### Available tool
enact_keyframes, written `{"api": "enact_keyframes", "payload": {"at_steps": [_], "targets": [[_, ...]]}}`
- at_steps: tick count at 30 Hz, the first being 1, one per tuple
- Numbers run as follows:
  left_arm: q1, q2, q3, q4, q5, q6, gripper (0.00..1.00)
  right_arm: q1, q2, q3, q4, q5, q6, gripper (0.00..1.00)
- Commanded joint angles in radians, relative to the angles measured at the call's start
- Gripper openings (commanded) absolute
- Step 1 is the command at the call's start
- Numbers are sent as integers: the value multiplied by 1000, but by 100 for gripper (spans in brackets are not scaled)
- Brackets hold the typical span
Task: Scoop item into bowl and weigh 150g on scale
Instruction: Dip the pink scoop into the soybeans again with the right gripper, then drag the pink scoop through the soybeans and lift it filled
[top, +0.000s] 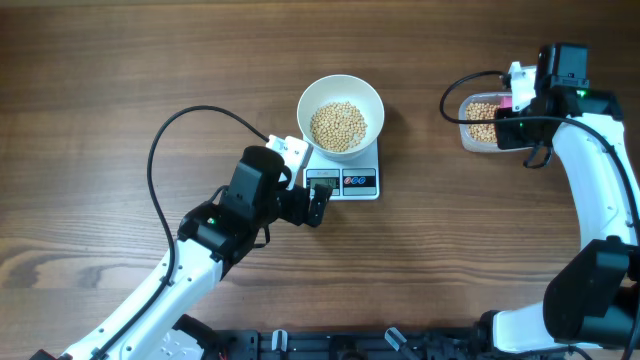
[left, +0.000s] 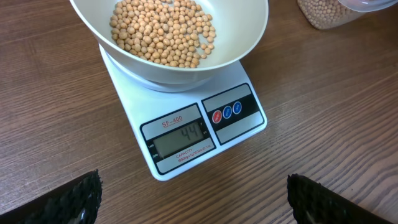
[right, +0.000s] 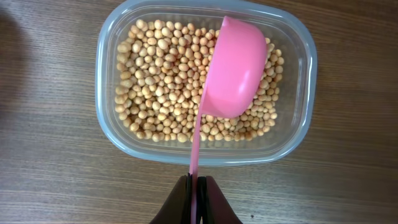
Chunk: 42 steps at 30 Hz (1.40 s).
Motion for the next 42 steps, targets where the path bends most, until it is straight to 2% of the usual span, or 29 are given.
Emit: {"api": "enact_keyframes", "payload": {"at_steps": [1,20,31,42], "targets": [[-3,3,-5,2,15,23,100,4,27,2,-11,-88,-18,4],[-3,3,-5,2,15,23,100,-3,27,2,-38,-177,-39,4],[-3,3,-5,2,15,23,100,-156,27,2,-52,-461,-40,4],[-3,3,-5,2,15,23,100,-188,28,-6,-73,-523,-41,4]]}}
